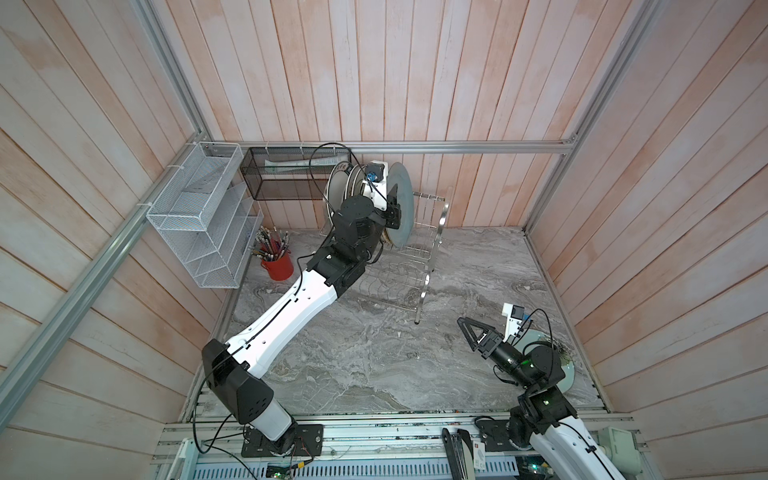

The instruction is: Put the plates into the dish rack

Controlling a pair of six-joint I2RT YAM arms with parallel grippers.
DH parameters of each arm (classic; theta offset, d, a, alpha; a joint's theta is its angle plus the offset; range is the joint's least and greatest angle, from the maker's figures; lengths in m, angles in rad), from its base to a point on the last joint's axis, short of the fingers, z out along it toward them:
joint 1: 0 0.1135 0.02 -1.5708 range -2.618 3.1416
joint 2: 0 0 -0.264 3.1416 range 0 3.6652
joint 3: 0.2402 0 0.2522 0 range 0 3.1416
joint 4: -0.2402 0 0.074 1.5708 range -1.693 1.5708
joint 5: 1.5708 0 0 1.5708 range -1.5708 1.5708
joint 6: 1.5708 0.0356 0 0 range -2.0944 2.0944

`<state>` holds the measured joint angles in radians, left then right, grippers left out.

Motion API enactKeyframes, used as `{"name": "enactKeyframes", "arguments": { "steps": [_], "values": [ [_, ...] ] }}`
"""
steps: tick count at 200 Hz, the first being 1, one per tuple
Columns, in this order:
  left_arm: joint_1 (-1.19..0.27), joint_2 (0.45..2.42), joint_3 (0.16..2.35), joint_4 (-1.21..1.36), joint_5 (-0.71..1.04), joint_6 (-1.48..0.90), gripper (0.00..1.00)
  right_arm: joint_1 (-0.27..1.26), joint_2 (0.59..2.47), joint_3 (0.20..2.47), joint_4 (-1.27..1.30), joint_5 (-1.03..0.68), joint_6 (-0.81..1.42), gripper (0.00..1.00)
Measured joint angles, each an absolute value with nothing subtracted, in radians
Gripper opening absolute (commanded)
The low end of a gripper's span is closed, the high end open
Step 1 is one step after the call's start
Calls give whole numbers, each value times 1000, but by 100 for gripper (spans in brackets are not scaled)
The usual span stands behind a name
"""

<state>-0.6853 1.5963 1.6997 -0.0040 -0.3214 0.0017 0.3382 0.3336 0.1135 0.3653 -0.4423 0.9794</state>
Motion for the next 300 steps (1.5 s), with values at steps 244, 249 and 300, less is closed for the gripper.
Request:
{"name": "enactKeyframes", "arguments": {
  "steps": [244, 249, 300],
  "values": [
    [-625, 918, 1197, -162, -43, -378, 100, 221, 662, 477, -103, -44, 790, 98],
    [-625, 879, 1160, -171, -28, -393, 100, 196, 675, 481, -121, -20, 791, 98],
    [-625, 624, 930, -327, 54, -465, 100, -40, 870, 558, -252, 241, 835, 98]
  ]
}}
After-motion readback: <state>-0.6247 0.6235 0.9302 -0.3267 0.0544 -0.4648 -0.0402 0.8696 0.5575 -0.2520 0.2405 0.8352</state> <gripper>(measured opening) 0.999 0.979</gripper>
